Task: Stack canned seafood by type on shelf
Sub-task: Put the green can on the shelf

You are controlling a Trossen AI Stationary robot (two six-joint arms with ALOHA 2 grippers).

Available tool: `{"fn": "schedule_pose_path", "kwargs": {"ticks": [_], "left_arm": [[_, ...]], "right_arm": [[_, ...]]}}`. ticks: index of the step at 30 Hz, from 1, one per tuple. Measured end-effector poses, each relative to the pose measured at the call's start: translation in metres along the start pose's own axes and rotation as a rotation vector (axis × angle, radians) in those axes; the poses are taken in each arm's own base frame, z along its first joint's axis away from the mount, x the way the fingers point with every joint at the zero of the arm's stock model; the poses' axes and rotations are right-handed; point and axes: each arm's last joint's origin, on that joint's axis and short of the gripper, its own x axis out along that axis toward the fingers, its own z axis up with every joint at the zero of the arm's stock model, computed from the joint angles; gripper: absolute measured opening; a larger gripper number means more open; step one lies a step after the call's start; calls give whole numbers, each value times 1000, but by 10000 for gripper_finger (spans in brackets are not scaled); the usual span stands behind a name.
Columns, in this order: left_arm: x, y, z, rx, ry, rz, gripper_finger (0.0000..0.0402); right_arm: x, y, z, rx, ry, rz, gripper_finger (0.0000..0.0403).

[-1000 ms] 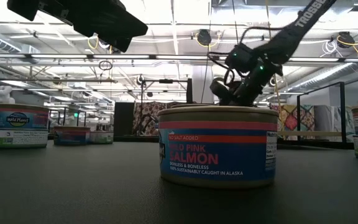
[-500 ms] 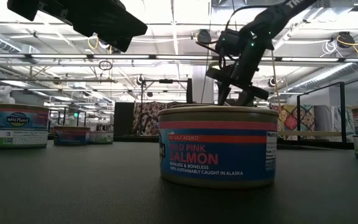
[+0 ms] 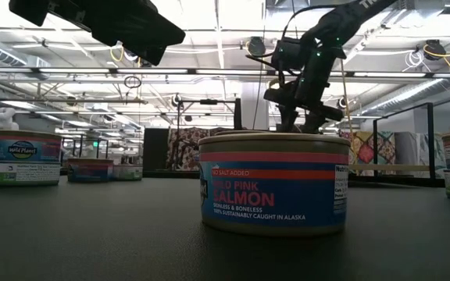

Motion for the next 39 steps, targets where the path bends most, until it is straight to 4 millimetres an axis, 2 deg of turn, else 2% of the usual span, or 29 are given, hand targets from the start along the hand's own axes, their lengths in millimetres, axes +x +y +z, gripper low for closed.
{"fn": "schedule_pose_path", "kwargs": {"ticks": [8, 11, 15, 19, 21, 30, 39], "left_arm": [[0, 0, -1, 6, 9, 0, 6], [0, 0, -1, 6, 9, 0, 6], [0, 0, -1, 7, 9, 0, 6], [0, 0, -1, 7, 8, 0, 6], [0, 0, -1, 7, 8, 0, 6], [0, 1, -1, 7, 7, 2, 6], [0, 1, -1, 23, 10, 2, 6]], "right_arm": [[-4, 27, -18, -201, 1, 55, 229], [-6, 33, -25, -313, 18, 61, 209], [-6, 34, -31, -392, 52, 48, 142], [2, 32, -31, -395, 73, 24, 36], [7, 31, -30, -401, 84, 15, 12], [35, 28, -28, -406, 116, -19, 1], [41, 26, -21, -403, 57, -45, 0]]}}
